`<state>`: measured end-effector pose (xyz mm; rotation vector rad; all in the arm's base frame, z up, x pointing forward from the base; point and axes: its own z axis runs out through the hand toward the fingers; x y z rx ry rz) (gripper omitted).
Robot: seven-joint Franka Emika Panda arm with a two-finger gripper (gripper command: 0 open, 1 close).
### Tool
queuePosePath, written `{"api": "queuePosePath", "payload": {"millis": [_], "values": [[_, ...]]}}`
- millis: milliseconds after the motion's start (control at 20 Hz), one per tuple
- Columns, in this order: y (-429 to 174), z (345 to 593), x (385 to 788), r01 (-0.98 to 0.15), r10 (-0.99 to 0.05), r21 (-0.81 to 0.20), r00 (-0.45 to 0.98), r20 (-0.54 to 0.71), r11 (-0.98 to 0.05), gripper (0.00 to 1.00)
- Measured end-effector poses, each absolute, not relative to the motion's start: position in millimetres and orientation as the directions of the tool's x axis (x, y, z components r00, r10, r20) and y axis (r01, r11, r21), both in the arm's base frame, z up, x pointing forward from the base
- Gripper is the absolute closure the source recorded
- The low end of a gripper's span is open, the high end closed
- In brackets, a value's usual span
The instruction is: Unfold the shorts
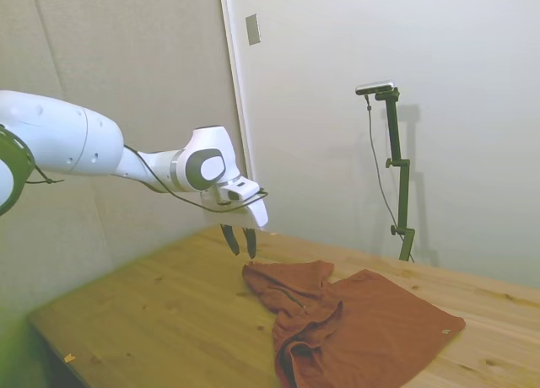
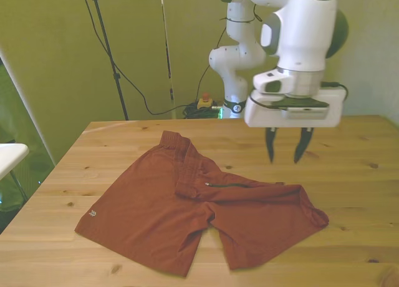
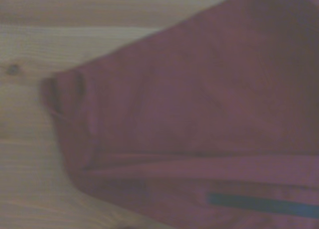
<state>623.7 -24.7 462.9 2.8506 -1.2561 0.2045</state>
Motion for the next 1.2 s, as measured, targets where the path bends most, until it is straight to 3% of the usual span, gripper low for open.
{"api": "queuePosePath", "payload": {"millis": [350, 800, 1150, 1200], "values": [[-156, 466, 609, -0.683, -0.673, -0.002, 0.719, 0.176, -0.73, 0.0], [-216, 417, 619, -0.472, -0.462, 0.0, 0.863, 0.207, -0.882, 0.0], [-249, 383, 627, -0.412, -0.417, -0.063, 0.897, 0.146, -0.909, 0.0], [-251, 379, 630, -0.41, -0.415, -0.065, 0.899, 0.139, -0.91, 1.0]]}}
